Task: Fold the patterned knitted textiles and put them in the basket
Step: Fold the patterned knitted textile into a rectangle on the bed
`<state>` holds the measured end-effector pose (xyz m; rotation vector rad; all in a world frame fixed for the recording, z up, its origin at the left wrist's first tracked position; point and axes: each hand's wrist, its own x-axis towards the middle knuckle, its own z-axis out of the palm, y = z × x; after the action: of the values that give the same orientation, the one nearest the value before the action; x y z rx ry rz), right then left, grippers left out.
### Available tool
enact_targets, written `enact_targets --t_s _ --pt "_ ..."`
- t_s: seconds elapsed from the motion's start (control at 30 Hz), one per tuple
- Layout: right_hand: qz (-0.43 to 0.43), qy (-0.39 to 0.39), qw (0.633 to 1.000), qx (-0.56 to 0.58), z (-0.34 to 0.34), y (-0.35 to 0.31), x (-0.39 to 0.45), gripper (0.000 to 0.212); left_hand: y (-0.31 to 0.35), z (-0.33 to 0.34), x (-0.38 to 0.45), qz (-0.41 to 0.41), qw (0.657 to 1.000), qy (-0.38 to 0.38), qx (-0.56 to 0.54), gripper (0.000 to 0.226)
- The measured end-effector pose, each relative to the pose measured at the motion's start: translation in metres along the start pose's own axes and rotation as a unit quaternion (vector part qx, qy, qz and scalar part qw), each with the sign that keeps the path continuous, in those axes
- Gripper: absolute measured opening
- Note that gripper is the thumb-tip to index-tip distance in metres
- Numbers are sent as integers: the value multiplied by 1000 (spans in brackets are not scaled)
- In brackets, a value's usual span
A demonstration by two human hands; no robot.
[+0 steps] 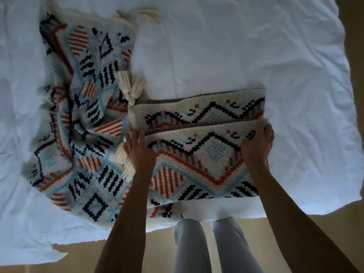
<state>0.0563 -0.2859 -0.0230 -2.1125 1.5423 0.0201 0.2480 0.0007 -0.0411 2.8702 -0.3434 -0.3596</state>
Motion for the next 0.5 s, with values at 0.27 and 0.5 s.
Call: enact_targets --t_s 0.27,0.5 --pt "50 29 998 -15 13 -8 12 67 -30 13 1 -2 998 43 44 65" --pt "136 47 990 7 18 -5 30 45 -23 10 39 54 997 35 -38 26"
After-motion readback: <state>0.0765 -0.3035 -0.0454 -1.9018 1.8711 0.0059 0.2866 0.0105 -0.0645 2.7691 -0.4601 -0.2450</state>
